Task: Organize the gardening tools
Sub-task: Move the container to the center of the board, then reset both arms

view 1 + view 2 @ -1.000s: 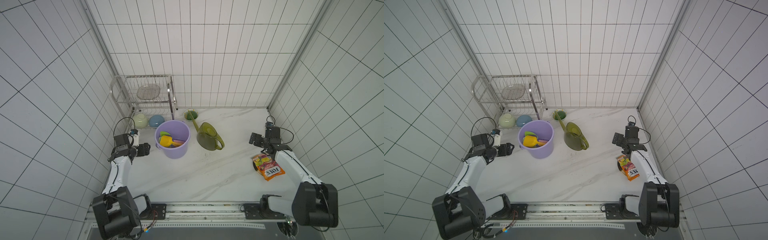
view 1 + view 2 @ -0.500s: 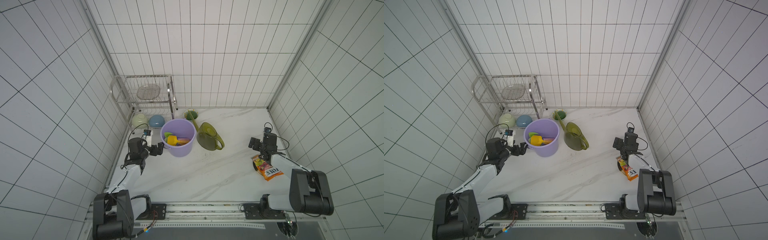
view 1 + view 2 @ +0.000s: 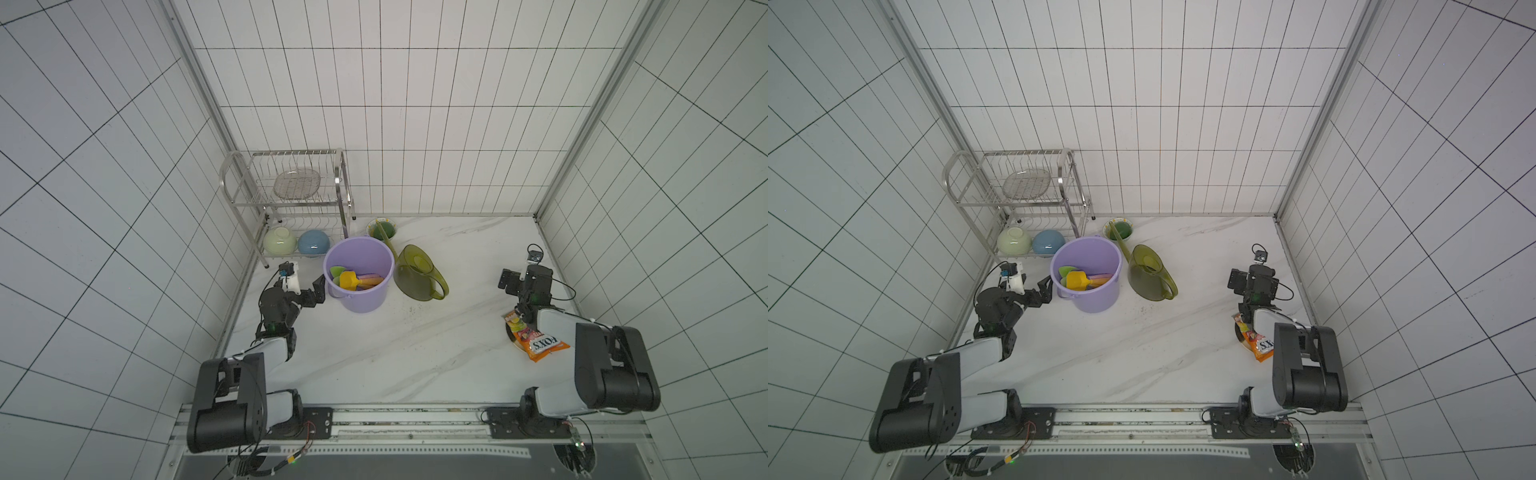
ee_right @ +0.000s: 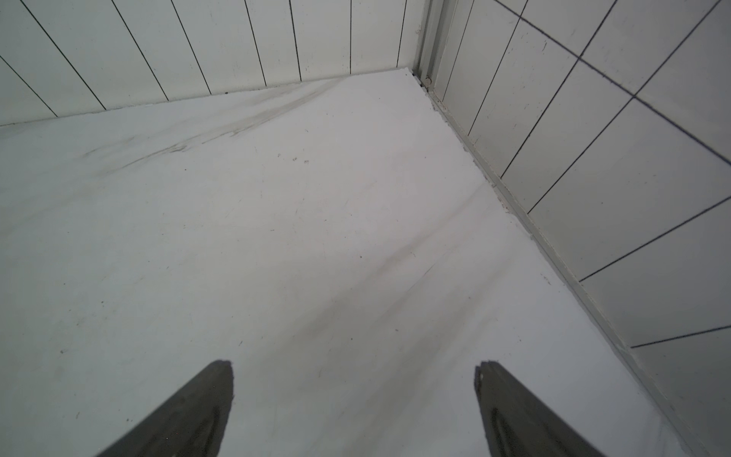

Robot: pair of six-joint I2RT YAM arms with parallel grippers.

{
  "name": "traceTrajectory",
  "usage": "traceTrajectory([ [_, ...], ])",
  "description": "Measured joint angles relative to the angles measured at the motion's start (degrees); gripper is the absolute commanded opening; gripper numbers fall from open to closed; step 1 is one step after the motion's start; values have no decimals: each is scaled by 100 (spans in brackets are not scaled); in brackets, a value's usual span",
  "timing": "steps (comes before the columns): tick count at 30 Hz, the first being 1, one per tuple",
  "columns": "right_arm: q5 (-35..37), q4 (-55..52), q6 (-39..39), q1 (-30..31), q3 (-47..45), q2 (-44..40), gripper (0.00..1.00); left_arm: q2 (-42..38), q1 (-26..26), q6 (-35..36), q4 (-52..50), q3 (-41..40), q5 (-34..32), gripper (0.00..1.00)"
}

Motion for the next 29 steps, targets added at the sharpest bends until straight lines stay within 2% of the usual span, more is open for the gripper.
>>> traceTrajectory([
  [3,4,199,-50,-13,-153,109,99,297,0,-105,732,-142,-293,98],
  [7,-2,745,-85,-35,-428,136,99,1268,0,-195,1976,-540,-549,98],
  [9,-31,1115,-105,-35,-619,203,99,1631,0,-223,2264,-610,-616,98],
  [11,-92,1316,-136,-35,-776,216,99,1655,0,-264,2358,-605,-743,98],
  [21,-90,1613,-184,-35,-778,236,99,1392,-216,-442,1154,533,-1631,98],
  [29,-20,1598,-177,-35,-717,243,99,1392,-345,-433,575,638,-1947,98],
])
